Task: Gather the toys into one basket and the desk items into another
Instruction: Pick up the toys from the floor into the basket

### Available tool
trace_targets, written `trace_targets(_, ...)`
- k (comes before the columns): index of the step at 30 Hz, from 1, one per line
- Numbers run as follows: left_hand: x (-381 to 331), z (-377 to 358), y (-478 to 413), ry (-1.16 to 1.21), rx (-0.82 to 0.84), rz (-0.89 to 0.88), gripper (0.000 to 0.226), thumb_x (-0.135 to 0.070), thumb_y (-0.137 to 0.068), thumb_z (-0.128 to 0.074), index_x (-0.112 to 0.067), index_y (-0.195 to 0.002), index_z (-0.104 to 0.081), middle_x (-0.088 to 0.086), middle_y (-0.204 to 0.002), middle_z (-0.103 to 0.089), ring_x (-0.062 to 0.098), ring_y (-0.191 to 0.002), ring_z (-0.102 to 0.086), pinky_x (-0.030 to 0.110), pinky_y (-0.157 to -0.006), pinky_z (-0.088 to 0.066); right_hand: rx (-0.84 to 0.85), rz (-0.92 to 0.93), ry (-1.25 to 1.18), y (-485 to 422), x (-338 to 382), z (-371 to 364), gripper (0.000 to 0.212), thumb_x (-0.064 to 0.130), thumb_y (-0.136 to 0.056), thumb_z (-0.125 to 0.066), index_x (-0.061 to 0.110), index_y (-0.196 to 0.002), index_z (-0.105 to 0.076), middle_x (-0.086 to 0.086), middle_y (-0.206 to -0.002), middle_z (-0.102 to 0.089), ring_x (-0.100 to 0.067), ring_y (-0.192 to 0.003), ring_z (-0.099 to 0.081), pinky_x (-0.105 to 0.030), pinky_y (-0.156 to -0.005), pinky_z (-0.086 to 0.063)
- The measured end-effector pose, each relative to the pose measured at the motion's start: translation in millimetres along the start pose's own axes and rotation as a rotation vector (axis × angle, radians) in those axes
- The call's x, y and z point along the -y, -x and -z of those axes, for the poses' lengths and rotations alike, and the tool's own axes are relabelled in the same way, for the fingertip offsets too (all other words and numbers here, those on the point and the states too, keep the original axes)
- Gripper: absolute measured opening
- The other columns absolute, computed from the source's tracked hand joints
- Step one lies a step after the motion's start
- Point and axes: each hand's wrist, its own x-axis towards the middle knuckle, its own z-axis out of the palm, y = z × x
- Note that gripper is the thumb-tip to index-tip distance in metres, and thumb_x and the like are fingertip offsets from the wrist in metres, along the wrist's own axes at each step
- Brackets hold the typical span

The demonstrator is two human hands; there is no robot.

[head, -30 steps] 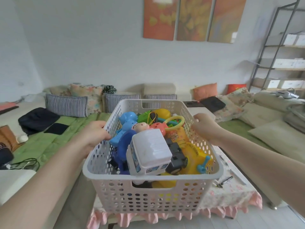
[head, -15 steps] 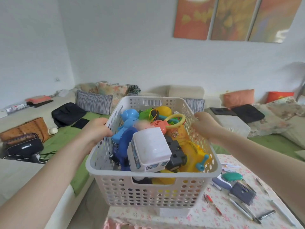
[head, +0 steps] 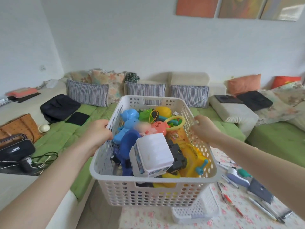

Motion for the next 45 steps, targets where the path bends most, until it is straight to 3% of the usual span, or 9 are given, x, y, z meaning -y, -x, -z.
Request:
trace_targets(6,37,-6,-62,-0.012,-0.022,-0.072,0.034,0.017,-0.07,-0.046,-0.014,-0.059,-0.046,0.004,-0.057,-0.045,0.021,-0.056,-0.042,0.024,-0.048,-0.025,-0.06,-0.068,-0.01,-41,1,-51,0.031,0.002,-0.091,-0.036,-0.007,-0.12,-0.044,-0.022,-0.099,-0.056,-0.023,-0.068,-0.049,-0.029,-0.053,-0.041)
trace_targets(13,78,-34,-100,-0.021,-0.023,-0.049,0.028,0.017,-0.071,-0.043,0.0,-0.086,-0.059,0.006,-0.065,-0.053,0.023,-0.067,-0.048,0.027,-0.051,-0.031,-0.011,-0.098,0.028,-80,-16,-99,0.027,0.003,-0.092,-0.037,-0.006,-0.117,-0.046,-0.019,-0.093,-0.056,-0.023,-0.068,-0.05,-0.027,-0.051,-0.041)
trace_targets(18,104,-60,-116,-0.054,-0.013,-0.02,0.03,0.013,-0.074,-0.046,-0.003,-0.095,-0.061,0.013,-0.085,-0.062,0.025,-0.077,-0.054,0.029,-0.057,-0.036,0.022,-0.168,0.034,-100,-42,-129,0.028,0.003,-0.09,-0.039,-0.004,-0.115,-0.049,-0.021,-0.103,-0.059,-0.034,-0.086,-0.059,-0.04,-0.071,-0.052)
trace_targets(24,149,-101,-126,-0.114,0.014,0.027,0.036,0.009,-0.077,-0.048,-0.003,-0.109,-0.059,0.017,-0.1,-0.065,0.032,-0.088,-0.059,0.029,-0.067,-0.037,0.066,-0.304,-0.038,-116,-84,-168,0.028,0.004,-0.086,-0.044,0.003,-0.114,-0.048,-0.02,-0.099,-0.061,-0.035,-0.085,-0.062,-0.041,-0.066,-0.053)
trace_targets(28,181,-125,-120,-0.131,0.03,0.071,0.04,0.009,-0.076,-0.049,-0.003,-0.113,-0.057,0.018,-0.106,-0.064,0.031,-0.091,-0.058,0.029,-0.07,-0.038,0.065,-0.407,-0.118,-117,-110,-202,0.031,0.001,-0.087,-0.041,0.003,-0.116,-0.049,-0.019,-0.099,-0.061,-0.027,-0.074,-0.056,-0.027,-0.052,-0.042)
trace_targets(34,242,-177,-119,-0.049,0.065,0.214,0.048,-0.01,-0.07,-0.048,-0.003,-0.116,-0.057,0.02,-0.107,-0.065,0.035,-0.097,-0.058,0.03,-0.071,-0.036,0.093,-0.516,-0.124,-114,-158,-261,0.016,0.007,-0.095,-0.037,0.013,-0.107,-0.046,-0.01,-0.089,-0.054,-0.014,-0.059,-0.046,-0.023,-0.045,-0.034)
trace_targets(36,270,-201,-123,-0.021,0.071,0.255,0.049,-0.011,-0.068,-0.048,-0.004,-0.116,-0.057,0.018,-0.106,-0.065,0.036,-0.098,-0.059,0.033,-0.073,-0.04,0.091,-0.543,-0.13,-118,-183,-288,0.027,0.007,-0.096,-0.037,0.005,-0.12,-0.048,-0.01,-0.087,-0.054,-0.013,-0.056,-0.044,-0.023,-0.043,-0.033)
trace_targets(40,312,-236,-124,-0.055,0.052,0.29,0.045,0.011,-0.075,-0.05,-0.005,-0.117,-0.057,0.015,-0.11,-0.065,0.026,-0.091,-0.056,0.025,-0.071,-0.032,0.111,-0.563,-0.074,-123,-219,-327,0.03,0.009,-0.097,-0.038,0.005,-0.126,-0.045,-0.004,-0.086,-0.053,-0.012,-0.058,-0.046,-0.025,-0.045,-0.038)
trace_targets(45,349,-268,-130,-0.054,0.072,0.307,0.048,0.016,-0.078,-0.045,-0.002,-0.122,-0.053,0.016,-0.114,-0.063,0.015,-0.088,-0.046,0.014,-0.065,-0.027,0.202,-0.549,0.039,-130,-259,-363,0.033,0.002,-0.093,-0.04,0.006,-0.126,-0.044,-0.007,-0.098,-0.056,-0.013,-0.057,-0.045,-0.024,-0.044,-0.036)
